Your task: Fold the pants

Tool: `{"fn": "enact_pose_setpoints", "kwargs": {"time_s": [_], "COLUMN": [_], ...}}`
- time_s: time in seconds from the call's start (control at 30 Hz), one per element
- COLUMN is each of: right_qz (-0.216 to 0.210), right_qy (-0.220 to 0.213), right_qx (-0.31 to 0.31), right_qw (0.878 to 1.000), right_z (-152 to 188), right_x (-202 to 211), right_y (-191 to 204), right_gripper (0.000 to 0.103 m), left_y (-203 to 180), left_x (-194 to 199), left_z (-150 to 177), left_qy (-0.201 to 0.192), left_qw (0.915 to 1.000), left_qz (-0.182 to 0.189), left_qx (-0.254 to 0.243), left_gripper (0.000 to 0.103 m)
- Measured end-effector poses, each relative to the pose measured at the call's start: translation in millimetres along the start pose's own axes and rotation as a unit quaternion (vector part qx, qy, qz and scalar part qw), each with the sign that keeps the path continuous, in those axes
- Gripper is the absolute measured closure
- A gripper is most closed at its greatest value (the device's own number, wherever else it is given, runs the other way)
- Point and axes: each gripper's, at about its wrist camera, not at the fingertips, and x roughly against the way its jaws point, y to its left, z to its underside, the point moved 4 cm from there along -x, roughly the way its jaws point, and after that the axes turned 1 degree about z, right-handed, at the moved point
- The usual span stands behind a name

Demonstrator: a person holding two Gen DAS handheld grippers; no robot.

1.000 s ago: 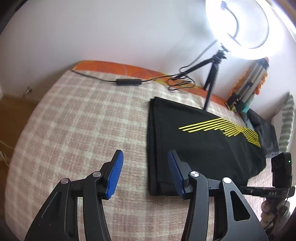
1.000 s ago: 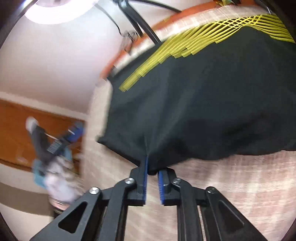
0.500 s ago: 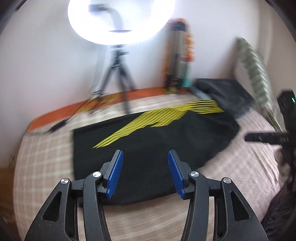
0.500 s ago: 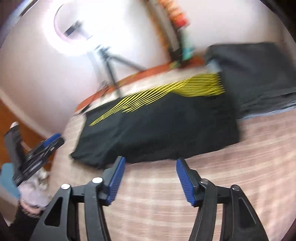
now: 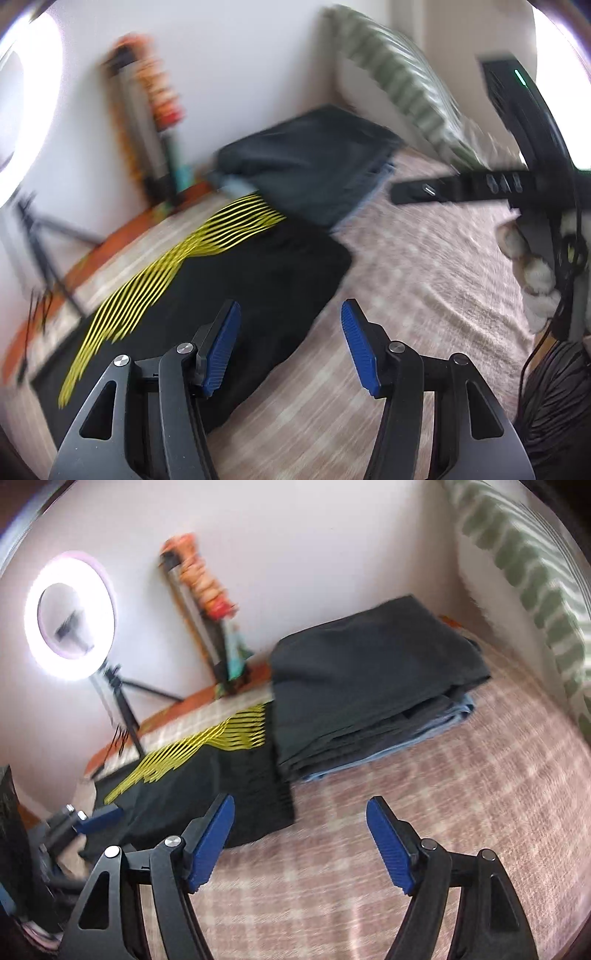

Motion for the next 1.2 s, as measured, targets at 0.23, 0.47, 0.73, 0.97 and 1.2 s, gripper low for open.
{"fn": "enact_pose_setpoints", "kwargs": {"time_s": [0.23, 0.47, 0.73, 0.97, 1.2], "right_qz": [-0.053, -0.079, -0.097, -0.166, -0.232], "right_qy": [0.015, 0.024, 0.035, 0.085, 0.144], "right_qx": [-0.087, -0.126, -0.131, -0.173, -0.177], "right_qw": [0.995, 0.989, 0.986, 0.967, 0.946], "right_z": [-6.4, -9.5, -11.9, -15.9, -23.0], "right_x": [-16.1, -25.2, -36.6, -66.6, -114.1], "right_y": [-39.7, -56.8, -53.2, -48.3, -10.2], "right_gripper": [0.026, 0.026, 0.026, 0.027, 0.027], "left_y": [-44.4, -37.0, -16.1, 27.0, 27.2], "left_x": [-67.4, -109.3, -116.5, -83.6, -64.3], "left_z": [-22.2, -15.2, -16.8, -21.8, -23.1], "left_qy": [0.034, 0.075, 0.061, 0.004, -0.015], "left_qw": [0.9962, 0.9941, 0.9971, 0.9875, 0.9885], "left_qz": [-0.014, -0.008, 0.044, 0.094, 0.089], "left_qx": [-0.079, -0.078, -0.007, 0.127, 0.121], "left_gripper": [0.047, 0.047, 0.081, 0.088, 0.088]}}
